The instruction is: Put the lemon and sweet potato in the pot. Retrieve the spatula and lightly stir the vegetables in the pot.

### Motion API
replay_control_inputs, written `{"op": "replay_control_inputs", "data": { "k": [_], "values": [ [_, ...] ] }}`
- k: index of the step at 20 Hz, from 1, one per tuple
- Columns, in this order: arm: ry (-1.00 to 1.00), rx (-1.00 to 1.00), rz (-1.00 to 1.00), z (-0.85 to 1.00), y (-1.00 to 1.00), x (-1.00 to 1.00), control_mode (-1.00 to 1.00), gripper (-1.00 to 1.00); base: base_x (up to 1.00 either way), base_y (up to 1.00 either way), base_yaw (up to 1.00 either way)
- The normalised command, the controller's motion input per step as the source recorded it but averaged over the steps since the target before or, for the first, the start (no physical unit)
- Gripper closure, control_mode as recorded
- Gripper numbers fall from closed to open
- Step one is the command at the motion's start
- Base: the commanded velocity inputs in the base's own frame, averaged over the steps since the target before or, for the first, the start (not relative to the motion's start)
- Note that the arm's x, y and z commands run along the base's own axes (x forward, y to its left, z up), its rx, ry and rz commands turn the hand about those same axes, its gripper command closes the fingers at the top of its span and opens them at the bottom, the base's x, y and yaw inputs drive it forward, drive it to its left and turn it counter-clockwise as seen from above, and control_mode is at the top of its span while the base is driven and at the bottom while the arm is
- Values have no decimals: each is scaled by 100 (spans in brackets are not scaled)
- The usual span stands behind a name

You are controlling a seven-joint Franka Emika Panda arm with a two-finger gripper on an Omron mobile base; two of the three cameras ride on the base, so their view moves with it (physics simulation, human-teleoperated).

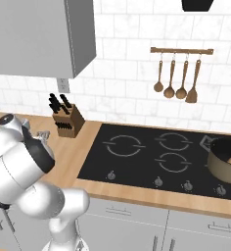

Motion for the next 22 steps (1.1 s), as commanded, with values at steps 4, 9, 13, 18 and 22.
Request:
{"op": "replay_control_inputs", "data": {
  "k": [4, 9, 13, 18, 22],
  "values": [
    [0, 0, 0, -12, 23, 28, -100, -100, 0, 0, 0],
    [-2, 0, 0, -29, 8, 18, -100, -100, 0, 0, 0],
    [-12, 0, 0, -31, 0, 3, -100, -100, 0, 0, 0],
    [-10, 1, 0, -24, 0, 5, -100, -100, 0, 0, 0],
    [-2, 4, 0, -4, 0, 37, -100, -100, 0, 0, 0]
  ]
}}
